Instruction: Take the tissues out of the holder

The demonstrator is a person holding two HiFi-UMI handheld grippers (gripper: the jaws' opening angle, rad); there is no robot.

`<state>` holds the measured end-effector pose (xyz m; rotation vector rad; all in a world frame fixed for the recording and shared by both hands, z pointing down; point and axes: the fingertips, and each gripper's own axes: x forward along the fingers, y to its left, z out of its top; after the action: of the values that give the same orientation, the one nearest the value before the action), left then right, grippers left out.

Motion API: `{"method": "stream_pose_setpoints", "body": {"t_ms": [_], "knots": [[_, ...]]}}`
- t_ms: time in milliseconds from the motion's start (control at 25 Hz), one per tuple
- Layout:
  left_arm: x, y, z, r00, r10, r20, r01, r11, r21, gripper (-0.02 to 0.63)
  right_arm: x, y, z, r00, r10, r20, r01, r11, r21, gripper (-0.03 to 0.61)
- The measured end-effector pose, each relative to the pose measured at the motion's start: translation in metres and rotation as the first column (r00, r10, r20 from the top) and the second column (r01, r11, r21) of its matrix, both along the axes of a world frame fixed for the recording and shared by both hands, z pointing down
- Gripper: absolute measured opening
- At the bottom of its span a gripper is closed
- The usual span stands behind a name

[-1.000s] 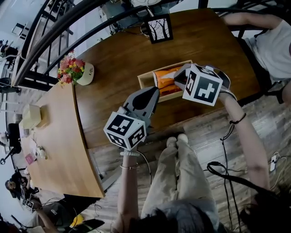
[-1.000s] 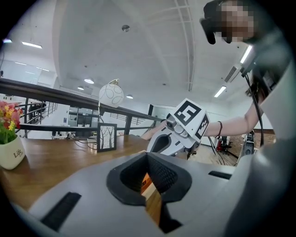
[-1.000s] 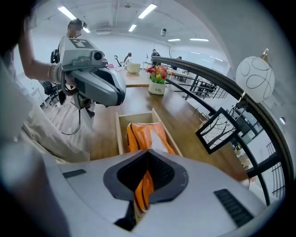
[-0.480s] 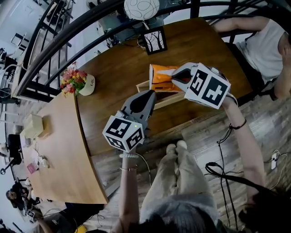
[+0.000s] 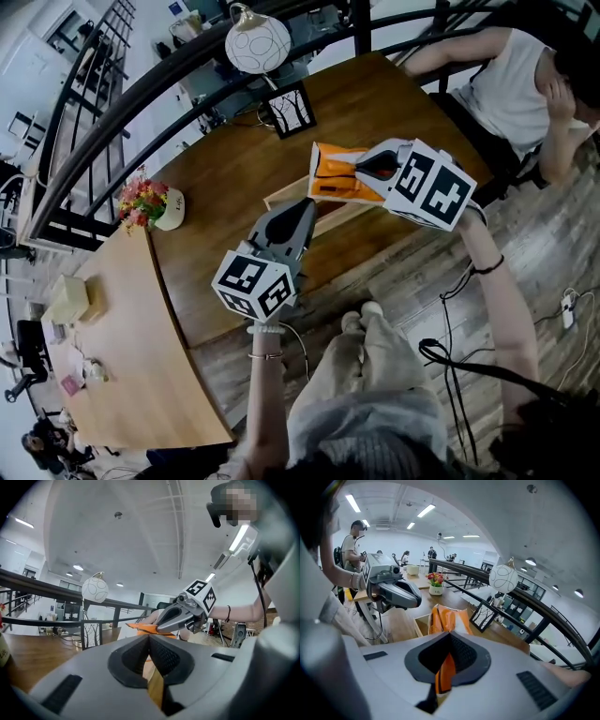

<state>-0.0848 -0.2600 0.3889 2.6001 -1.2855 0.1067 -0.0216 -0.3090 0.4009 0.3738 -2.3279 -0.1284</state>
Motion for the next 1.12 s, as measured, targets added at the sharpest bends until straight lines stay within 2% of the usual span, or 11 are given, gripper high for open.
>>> {"method": "stream_pose_setpoints", "body": {"t_ms": [320,520,720,960,1120], "knots": [[0.037,-0.004,0.001,0.997,0.075,-0.005,-0.075,0.997,-0.003,0.008,0.053,-0.012,0.0,0.995,0.099,-0.005,-0.099,0.995,0.006,0.014],[0.074,-0.018,0.0,0.996,0.088,-0.01,-0.089,0.996,-0.009,0.008,0.088,-0.025,0.0,0.991,0.132,0.016,-0.132,0.991,-0.023,0.014],[0.115,-0.027,0.004,0.994,0.104,0.015,-0.104,0.994,-0.017,0.008,0.123,-0.035,0.007,0.99,0.139,0.007,-0.139,0.99,-0.039,0.014],[0.16,-0.027,0.028,0.993,0.118,0.013,-0.118,0.992,-0.045,0.008,0.158,-0.047,0.041,0.985,0.172,0.005,-0.171,0.982,-0.08,0.014],[0.179,-0.026,0.041,0.993,0.116,0.01,-0.115,0.991,-0.063,0.008,0.167,-0.057,0.065,0.982,0.187,-0.023,-0.189,0.98,-0.071,0.014]]}}
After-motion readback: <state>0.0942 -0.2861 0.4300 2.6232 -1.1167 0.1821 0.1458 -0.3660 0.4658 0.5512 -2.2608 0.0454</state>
